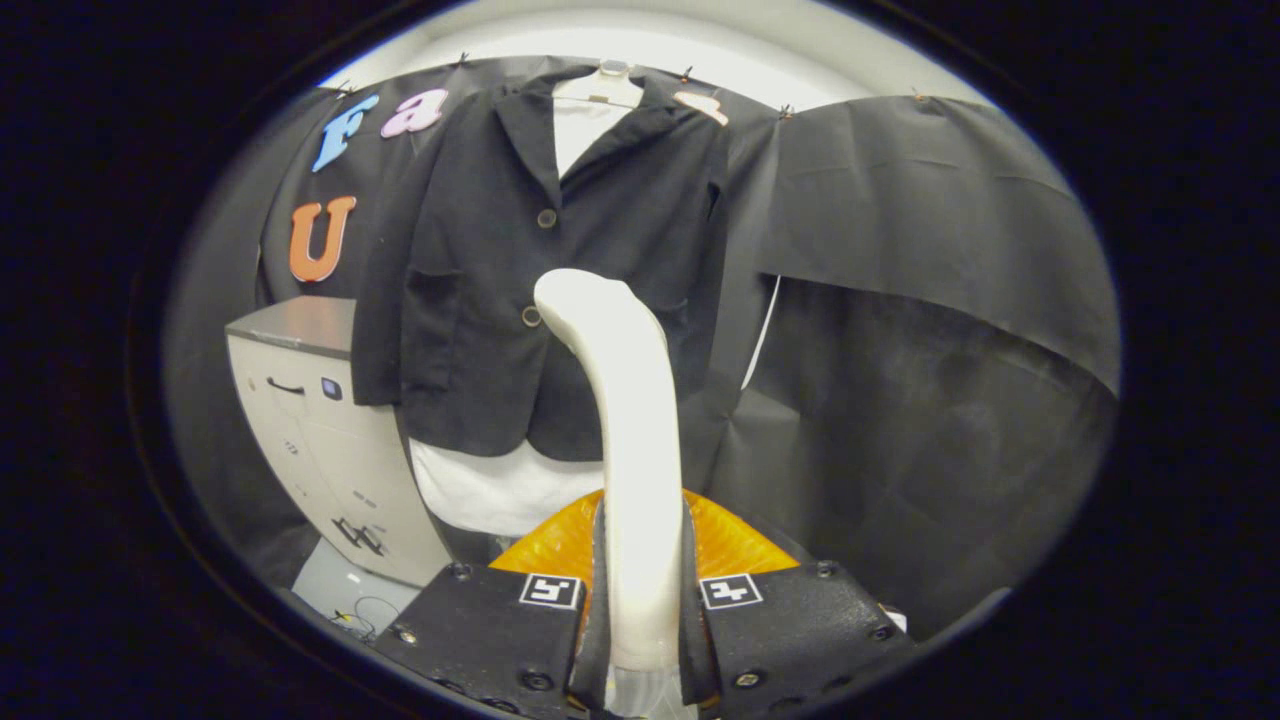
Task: Iron the clothes twice with a garment steamer, once on the left side and once on the right side.
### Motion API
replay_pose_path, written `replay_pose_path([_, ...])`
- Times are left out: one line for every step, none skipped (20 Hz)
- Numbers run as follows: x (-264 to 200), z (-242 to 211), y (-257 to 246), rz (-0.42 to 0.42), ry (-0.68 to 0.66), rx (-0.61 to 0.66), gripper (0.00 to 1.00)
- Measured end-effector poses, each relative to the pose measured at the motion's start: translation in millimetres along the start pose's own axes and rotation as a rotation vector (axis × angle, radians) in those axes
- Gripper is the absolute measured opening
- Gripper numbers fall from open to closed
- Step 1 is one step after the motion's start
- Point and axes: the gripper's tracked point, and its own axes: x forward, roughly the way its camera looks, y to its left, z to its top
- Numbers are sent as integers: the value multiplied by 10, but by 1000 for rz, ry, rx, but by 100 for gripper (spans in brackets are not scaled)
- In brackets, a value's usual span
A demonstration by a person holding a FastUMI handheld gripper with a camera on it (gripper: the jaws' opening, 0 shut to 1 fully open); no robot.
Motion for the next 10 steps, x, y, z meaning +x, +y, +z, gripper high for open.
replay_pose_path([-99, 65, -41, -2, -13, 8, 30])
replay_pose_path([-182, 117, -84, -3, -26, 15, 30])
replay_pose_path([-285, 176, -133, -6, -40, 25, 30])
replay_pose_path([-377, 218, -190, -8, -52, 35, 30])
replay_pose_path([-453, 254, -244, -13, -62, 43, 30])
replay_pose_path([-541, 297, -315, -22, -73, 48, 30])
replay_pose_path([-616, 339, -384, -31, -83, 54, 30])
replay_pose_path([-686, 373, -429, -35, -91, 63, 30])
replay_pose_path([-760, 415, -465, -36, -98, 75, 30])
replay_pose_path([-820, 445, -492, -31, -106, 86, 30])
